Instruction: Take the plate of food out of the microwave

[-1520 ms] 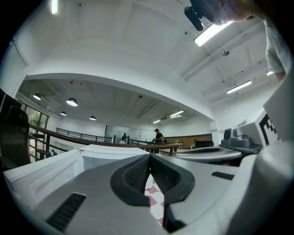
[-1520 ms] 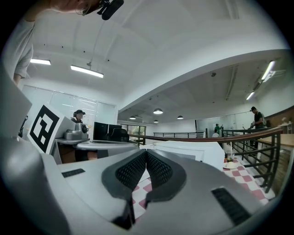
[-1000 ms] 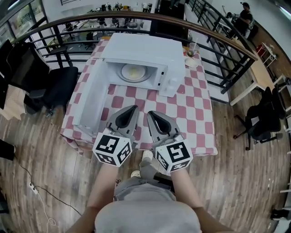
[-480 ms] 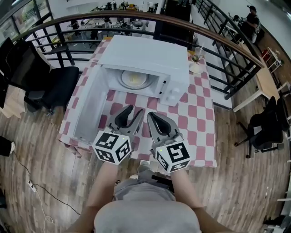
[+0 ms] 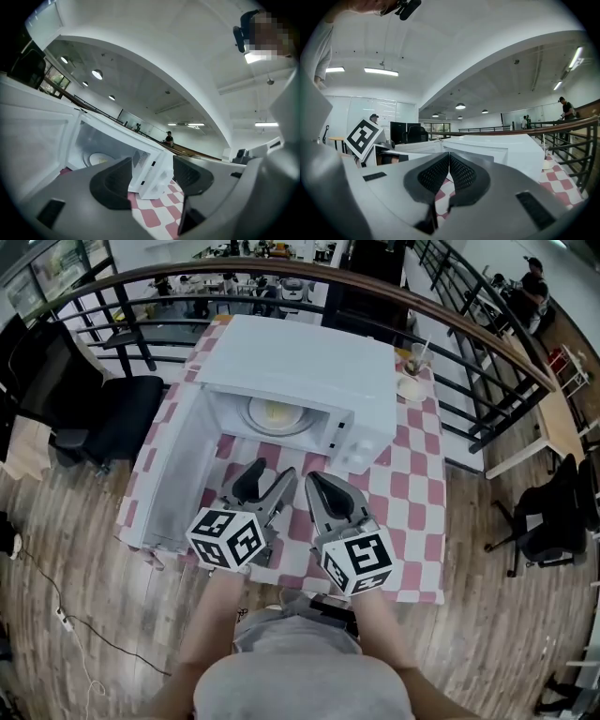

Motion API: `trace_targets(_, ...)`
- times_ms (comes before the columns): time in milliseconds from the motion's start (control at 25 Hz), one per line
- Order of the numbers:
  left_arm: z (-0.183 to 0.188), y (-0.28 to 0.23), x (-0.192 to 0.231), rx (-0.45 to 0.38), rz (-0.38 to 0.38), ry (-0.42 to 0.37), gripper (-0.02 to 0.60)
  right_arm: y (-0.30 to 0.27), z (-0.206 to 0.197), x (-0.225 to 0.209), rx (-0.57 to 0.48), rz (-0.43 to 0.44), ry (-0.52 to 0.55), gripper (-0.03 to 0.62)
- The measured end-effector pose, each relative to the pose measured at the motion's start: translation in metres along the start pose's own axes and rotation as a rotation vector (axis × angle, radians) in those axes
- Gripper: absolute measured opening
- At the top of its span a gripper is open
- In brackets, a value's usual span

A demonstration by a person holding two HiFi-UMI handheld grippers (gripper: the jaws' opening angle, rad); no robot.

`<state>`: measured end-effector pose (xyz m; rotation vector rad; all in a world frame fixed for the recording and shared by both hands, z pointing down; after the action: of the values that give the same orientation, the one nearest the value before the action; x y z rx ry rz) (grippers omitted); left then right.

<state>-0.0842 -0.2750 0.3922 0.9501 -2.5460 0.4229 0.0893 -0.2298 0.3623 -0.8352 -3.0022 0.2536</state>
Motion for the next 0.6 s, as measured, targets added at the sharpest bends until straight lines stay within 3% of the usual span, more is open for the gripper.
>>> trace_targets(600, -0.026, -0.055, 0.051, -0.042, 0.087, 0.335, 0.272, -0.031, -0.021, -0.039, 0.079, 0.075, -0.004, 0.026)
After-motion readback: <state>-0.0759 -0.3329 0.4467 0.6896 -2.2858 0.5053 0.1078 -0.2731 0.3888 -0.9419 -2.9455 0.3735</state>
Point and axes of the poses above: the fingertips, and each gripper's own axes: y backward along the fingers, x to its left, z out of its top, the point moved 10 cm from there along y, backward along the fingers, and after that the axes turned 4 degrees about x, right-handed, at the moved point
